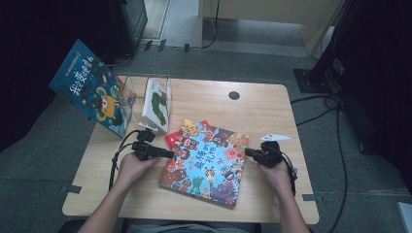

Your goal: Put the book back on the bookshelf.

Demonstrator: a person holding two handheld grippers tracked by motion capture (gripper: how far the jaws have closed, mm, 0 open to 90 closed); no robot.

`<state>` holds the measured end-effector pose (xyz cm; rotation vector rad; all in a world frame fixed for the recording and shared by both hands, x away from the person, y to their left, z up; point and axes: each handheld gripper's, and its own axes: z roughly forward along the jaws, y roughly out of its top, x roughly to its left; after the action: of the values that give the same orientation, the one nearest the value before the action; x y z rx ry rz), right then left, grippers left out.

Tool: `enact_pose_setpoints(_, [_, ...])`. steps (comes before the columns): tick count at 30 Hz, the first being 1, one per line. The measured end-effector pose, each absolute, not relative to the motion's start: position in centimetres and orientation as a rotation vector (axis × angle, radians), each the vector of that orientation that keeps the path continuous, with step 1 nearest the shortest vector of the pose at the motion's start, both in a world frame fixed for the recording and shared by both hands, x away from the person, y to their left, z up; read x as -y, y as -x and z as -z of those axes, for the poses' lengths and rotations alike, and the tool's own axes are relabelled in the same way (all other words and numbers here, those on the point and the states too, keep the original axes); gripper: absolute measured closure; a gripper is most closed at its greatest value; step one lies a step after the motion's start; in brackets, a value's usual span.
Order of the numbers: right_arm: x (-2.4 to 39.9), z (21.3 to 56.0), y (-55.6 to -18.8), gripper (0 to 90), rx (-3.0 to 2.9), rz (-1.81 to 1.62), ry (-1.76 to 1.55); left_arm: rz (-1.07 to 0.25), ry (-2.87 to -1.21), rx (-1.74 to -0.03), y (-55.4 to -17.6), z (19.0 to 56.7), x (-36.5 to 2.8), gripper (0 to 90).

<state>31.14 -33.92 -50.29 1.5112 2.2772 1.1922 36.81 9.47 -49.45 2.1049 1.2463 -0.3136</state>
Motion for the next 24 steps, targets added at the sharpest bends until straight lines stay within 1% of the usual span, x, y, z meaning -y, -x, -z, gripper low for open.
enact_pose_setpoints(3, [33.8, 50.3, -30.8, 90.0, -2.282, -1.190, -1.515, 0.309, -2.105, -1.243, -37.1, 49.4, -9.4, 41.3])
enact_pose_setpoints(4, [33.8, 50.4, -30.7, 90.0, -2.283, -1.193, -1.512, 0.327, -2.100, -1.246, -37.2, 49.4, -9.4, 40.3])
enact_pose_setpoints(5, [33.8, 50.4, -30.6, 90.0, -2.283, -1.194, -1.513, 0.349, -2.090, -1.258, -37.3, 49.4, -9.4, 40.3])
enact_pose_setpoints(9, [33.8, 50.5, -30.2, 90.0, -2.290, -1.186, -1.514, 0.345, -2.107, -1.264, -37.5, 49.5, -9.2, 37.3])
enact_pose_setpoints(15, [33.7, 50.6, -29.8, 90.0, -2.300, -1.190, -1.503, 0.324, -2.114, -1.242, -37.7, 49.4, -8.8, 37.1])
enact_pose_setpoints(24, [33.6, 50.5, -29.7, 90.0, -2.332, -1.180, -1.487, 0.345, -2.120, -1.229, -37.5, 49.6, -8.4, 38.0])
